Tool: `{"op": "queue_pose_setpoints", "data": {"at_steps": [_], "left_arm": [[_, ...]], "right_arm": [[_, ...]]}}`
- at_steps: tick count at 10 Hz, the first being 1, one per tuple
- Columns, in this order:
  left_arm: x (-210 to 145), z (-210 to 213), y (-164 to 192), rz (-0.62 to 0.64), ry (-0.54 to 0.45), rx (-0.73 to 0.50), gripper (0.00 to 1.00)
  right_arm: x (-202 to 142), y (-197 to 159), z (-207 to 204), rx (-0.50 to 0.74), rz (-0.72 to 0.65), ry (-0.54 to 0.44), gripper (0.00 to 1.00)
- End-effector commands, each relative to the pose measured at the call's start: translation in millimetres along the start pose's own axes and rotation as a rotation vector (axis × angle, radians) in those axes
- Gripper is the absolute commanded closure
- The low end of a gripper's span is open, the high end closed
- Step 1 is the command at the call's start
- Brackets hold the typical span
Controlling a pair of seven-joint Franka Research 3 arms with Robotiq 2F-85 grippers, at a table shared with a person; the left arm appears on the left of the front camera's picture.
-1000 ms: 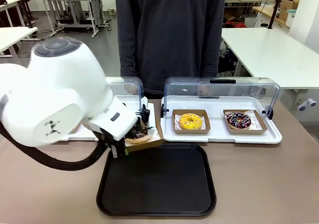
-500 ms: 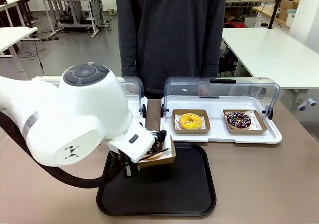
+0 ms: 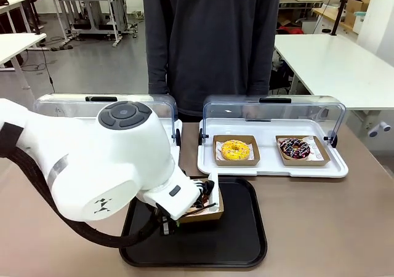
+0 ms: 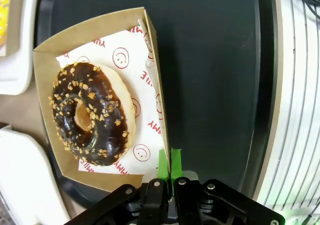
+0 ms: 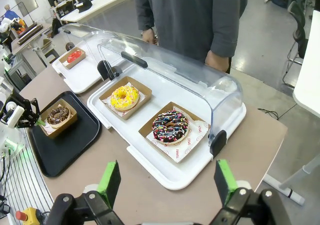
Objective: Move the second donut from the left to the tray.
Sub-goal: Pick up the Paper togo box containing the Donut indicated by the person and place it on the Handle tray.
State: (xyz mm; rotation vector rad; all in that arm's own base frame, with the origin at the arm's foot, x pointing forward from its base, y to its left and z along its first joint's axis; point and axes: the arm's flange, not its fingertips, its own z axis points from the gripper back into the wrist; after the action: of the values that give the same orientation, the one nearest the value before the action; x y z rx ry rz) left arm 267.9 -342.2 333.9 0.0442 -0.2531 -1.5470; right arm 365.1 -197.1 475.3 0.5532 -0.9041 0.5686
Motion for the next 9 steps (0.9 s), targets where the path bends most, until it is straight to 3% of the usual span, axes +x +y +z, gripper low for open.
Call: {"op": "queue_pose_setpoints", "data": {"at_steps": [1, 6, 7, 8, 9], "left_arm": [[-36, -10, -28, -0.023, -0.002, -0.010, 0.99], [-36, -21, -24, 0.000, 0.005, -0.076, 0.99], [-37, -21, -22, 0.010, 0.004, -0.058, 0.41], [-37, -19, -23, 0.015, 0.005, -0.055, 0.41], [-36, -13, -25, 0.017, 0.003, -0.044, 0.00]], "right_arm": [[2, -3, -2, 0.002, 0.022, -0.036, 0.00], [2, -3, -2, 0.002, 0.022, -0.036, 0.00], [2, -3, -2, 0.002, 0.022, -0.036, 0.00], [2, -3, -2, 0.002, 0.022, -0.036, 0.00], [2, -3, -2, 0.002, 0.022, -0.036, 0.00]]}}
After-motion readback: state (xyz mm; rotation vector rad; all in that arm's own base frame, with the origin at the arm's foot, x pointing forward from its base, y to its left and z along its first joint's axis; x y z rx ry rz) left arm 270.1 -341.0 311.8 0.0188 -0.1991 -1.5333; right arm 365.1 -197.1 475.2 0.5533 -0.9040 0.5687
